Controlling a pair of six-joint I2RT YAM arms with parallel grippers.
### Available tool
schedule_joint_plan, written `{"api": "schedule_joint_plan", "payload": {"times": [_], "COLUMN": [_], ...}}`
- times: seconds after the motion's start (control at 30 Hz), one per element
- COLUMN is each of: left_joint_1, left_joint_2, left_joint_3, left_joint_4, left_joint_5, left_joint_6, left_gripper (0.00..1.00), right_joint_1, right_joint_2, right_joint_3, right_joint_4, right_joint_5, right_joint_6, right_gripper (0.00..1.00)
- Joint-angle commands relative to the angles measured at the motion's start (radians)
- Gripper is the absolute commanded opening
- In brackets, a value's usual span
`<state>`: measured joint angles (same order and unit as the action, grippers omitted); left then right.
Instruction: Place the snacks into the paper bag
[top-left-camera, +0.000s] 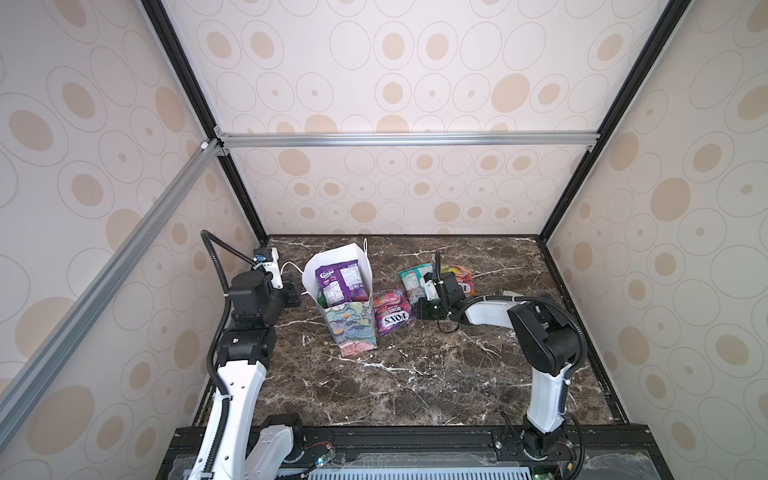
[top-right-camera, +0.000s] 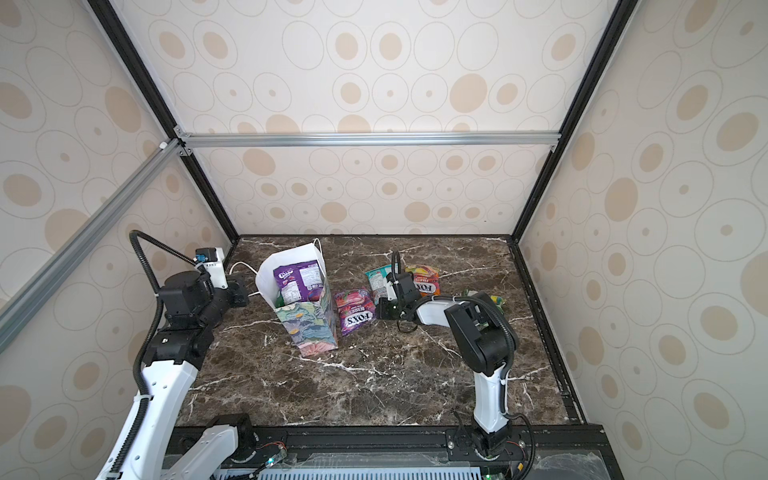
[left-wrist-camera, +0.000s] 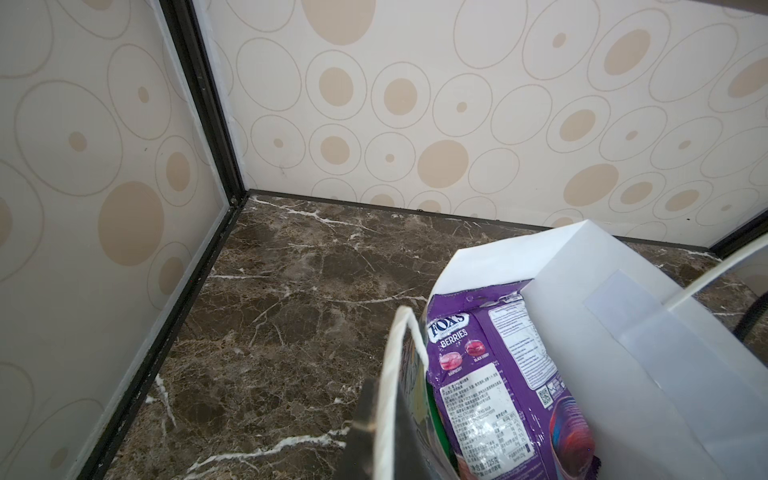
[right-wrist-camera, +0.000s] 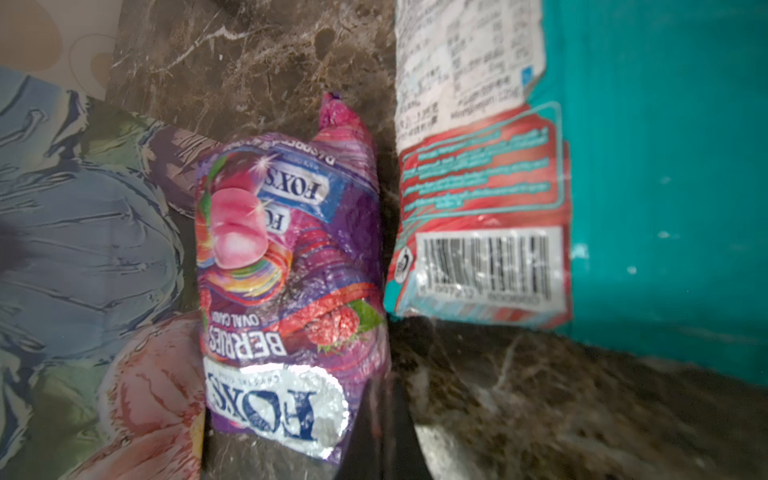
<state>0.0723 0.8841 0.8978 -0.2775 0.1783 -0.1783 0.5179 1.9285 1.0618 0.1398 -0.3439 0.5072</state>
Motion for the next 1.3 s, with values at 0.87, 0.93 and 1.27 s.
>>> {"api": "schedule_joint_plan", "payload": {"times": [0.87, 0.93, 1.27], "left_joint_1": [0.007, 0.007, 0.007], "left_joint_2": [-0.023, -0.022, -0.027], "left_joint_3": [0.004, 0.003, 0.003], "left_joint_4": [0.003, 0.003, 0.003], "left_joint_5": [0.01, 0.009, 0.016], "left_joint_6": [0.019, 0.02, 0.019], "left_gripper": [0.0, 0.0, 0.0], "right_joint_1": [0.027, 0.028, 0.024], "right_joint_2": [-0.345, -0.347, -0.258], "right_joint_3": [0.059, 0.078, 0.043], "right_joint_4": [-0.129, -0.158, -0.273], "right_joint_5": [-0.018, 0.003, 0.027], "right_joint_6": [-0.093, -0.108, -0.193], "right_gripper": [0.0, 0.0, 0.58]}}
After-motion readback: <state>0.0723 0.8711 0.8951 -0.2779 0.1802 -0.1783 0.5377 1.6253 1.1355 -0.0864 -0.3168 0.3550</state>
